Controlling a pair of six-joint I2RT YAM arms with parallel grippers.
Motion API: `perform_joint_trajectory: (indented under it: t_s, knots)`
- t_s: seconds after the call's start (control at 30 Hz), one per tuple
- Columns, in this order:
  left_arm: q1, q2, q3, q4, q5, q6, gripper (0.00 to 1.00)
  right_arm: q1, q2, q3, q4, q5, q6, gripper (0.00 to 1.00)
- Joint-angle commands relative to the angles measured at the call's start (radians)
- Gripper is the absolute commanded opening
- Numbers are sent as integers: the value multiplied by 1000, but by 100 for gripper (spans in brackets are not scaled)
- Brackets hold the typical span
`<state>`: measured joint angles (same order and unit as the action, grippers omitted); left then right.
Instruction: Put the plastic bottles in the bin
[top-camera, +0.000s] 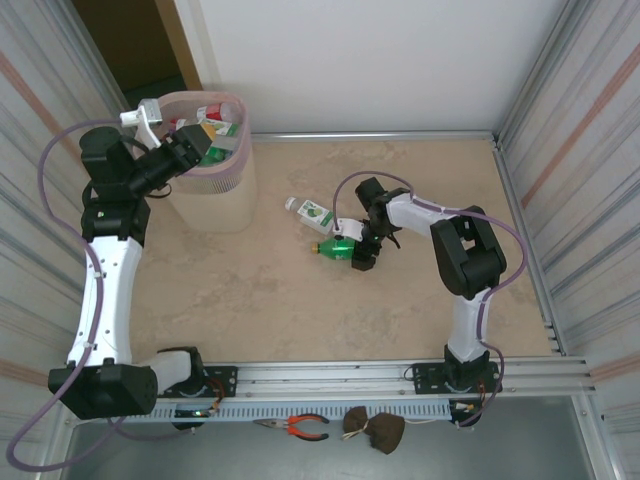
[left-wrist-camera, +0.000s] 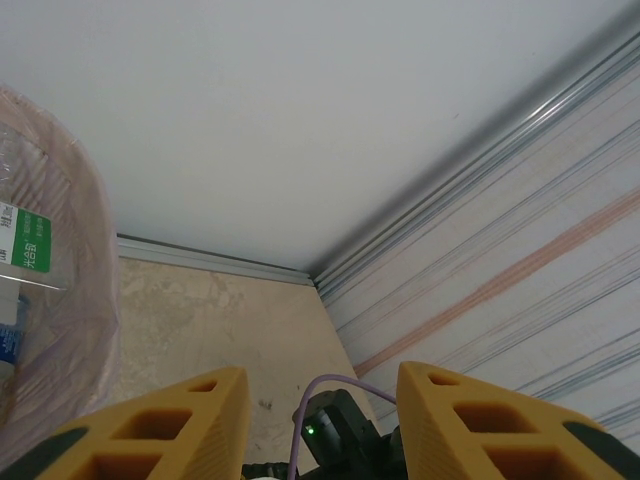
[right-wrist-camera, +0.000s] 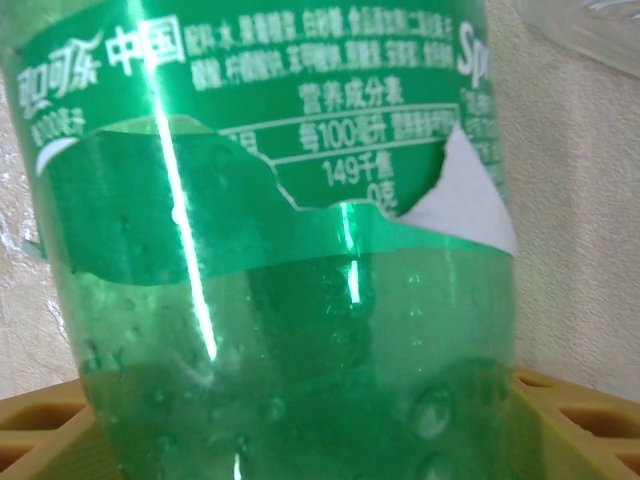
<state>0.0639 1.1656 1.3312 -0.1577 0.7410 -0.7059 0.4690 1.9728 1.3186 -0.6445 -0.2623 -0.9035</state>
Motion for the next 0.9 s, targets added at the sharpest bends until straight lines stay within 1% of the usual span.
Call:
perform_joint_trajectory:
  t_s: [0.0, 0.1, 0.27, 0.47, 0.6, 0.7, 0.87]
  knots:
    - [7, -22, 24, 7, 31, 14, 43, -3, 17, 10, -21, -29, -16, 74]
    - [7, -23, 32, 2, 28, 21, 43, 0, 5, 5, -23, -35, -10, 69]
    - [7, -19, 70, -50, 20, 69, 43, 2, -35, -24, -7, -30, 4, 61]
    - [7, -11, 126, -123, 36, 149, 43, 14, -127, -71, 20, 8, 8, 57]
    - [8, 13, 184, -182, 80, 209, 44, 40, -240, -118, 73, 62, -11, 56]
    - [2, 41, 232, -248, 125, 266, 44, 77, -348, -175, 160, 120, -47, 56]
    - [-48, 106, 334, -414, 177, 410, 47, 144, -518, -237, 278, 209, -152, 56]
